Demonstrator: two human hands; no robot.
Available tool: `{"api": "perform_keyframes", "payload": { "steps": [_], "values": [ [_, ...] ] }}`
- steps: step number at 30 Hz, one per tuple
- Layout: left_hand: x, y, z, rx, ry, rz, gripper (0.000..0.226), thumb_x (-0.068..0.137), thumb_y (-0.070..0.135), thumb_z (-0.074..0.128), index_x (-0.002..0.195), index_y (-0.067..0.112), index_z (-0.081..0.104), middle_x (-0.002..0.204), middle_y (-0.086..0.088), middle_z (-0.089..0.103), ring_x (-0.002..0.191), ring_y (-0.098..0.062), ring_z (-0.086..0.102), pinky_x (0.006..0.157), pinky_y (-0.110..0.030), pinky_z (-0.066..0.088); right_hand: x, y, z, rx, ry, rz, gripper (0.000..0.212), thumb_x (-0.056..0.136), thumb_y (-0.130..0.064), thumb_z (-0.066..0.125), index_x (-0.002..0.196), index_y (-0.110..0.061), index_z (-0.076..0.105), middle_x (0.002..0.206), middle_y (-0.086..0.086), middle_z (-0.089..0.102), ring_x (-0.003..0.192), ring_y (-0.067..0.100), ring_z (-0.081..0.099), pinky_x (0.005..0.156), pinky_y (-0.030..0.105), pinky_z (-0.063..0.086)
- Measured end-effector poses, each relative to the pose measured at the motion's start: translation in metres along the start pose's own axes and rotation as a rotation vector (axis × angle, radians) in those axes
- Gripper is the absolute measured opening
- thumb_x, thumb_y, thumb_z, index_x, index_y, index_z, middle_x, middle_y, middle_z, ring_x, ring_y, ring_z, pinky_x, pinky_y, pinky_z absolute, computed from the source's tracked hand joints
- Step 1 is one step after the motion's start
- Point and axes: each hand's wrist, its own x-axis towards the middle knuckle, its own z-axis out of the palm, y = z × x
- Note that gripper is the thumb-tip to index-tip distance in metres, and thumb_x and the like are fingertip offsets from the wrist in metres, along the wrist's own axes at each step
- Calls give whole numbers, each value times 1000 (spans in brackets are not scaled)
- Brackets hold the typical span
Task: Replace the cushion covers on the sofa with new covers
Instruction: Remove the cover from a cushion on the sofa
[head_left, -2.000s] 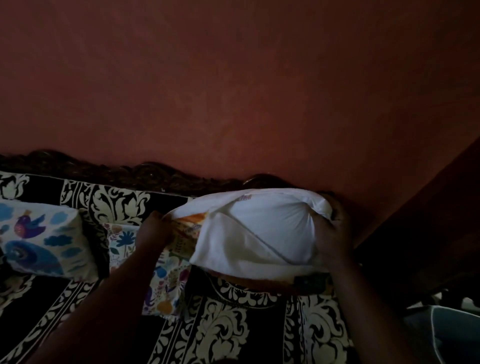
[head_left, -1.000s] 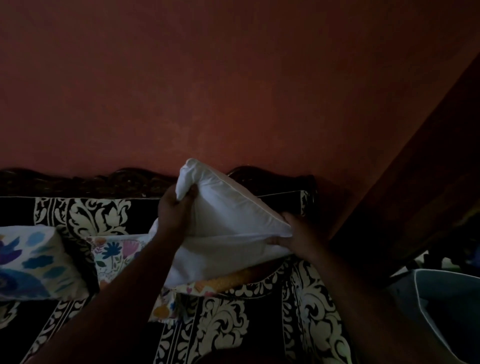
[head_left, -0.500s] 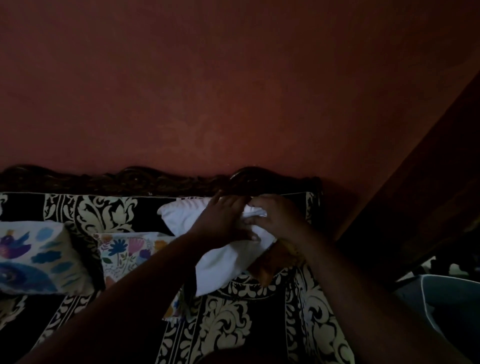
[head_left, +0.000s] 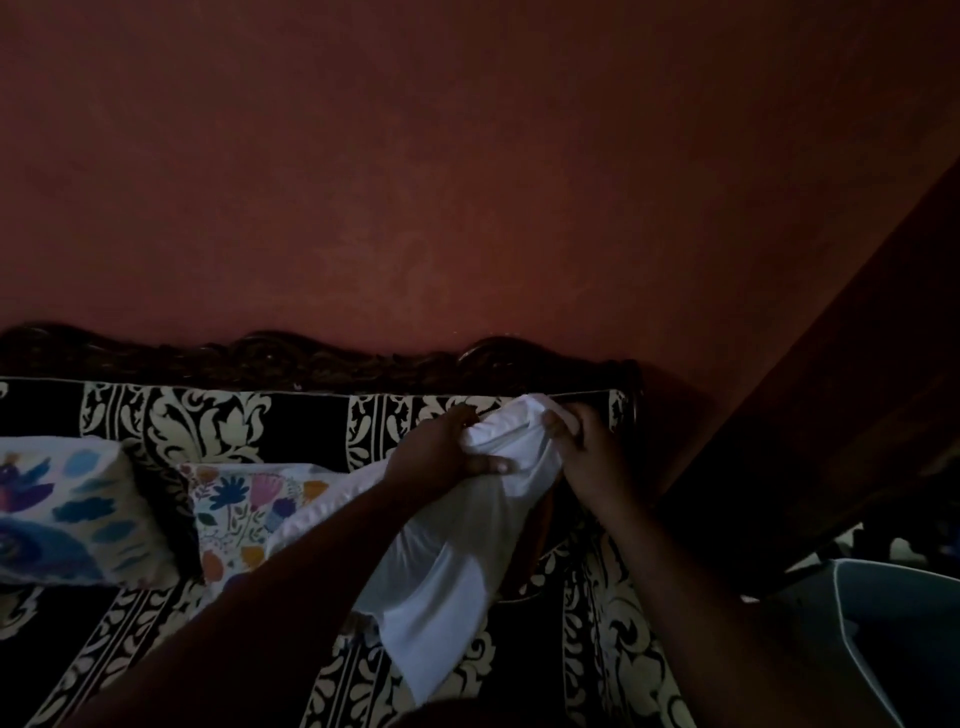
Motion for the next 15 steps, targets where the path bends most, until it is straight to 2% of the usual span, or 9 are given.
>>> {"api": "perform_keyframes", "payload": {
  "steps": [3,5,8,10,12,15],
  "values": [
    [-6,4,-3,-43,13,6,86,62,69,83,135,34,52,120,9,65,112,-19,63,83,-29,43,-1,-4,5,13,12,37,32,98,-49,59,104,-18,66,94,-6,69,89,8,65,70,26,47],
    [-8,6,-4,-37,34,28,86,66,69,81,140,38,50,131,9,64,117,-19,62,86,-28,43,5,-4,4,13,81,6,26,99,-43,61,102,-18,68,92,-6,70,86,7,65,70,25,46],
    [-9,5,-7,44,61,9,84,70,74,75,142,36,52,132,7,66,118,-19,63,92,-30,47,16,-1,-3,6,114,23,20,99,-35,61,106,-18,69,95,-6,70,90,8,65,74,24,49],
    [-9,2,-11,72,84,-1,80,72,76,71,139,33,58,128,5,69,117,-19,65,93,-30,48,22,4,-6,-9,108,32,16,99,-33,62,103,-20,70,94,-5,71,89,10,66,79,29,52],
    [-11,0,-15,77,125,22,64,78,72,69,127,31,67,116,4,74,107,-17,68,83,-25,46,29,12,-5,-30,102,62,17,98,-36,62,102,-22,71,95,-6,71,91,12,67,83,33,55],
    [-17,-2,-21,-18,187,94,37,82,63,72,102,32,74,88,12,74,83,0,68,69,-14,42,39,26,-4,-168,103,116,35,92,-56,55,105,-28,72,98,-9,73,92,14,68,85,36,56]
  ]
}}
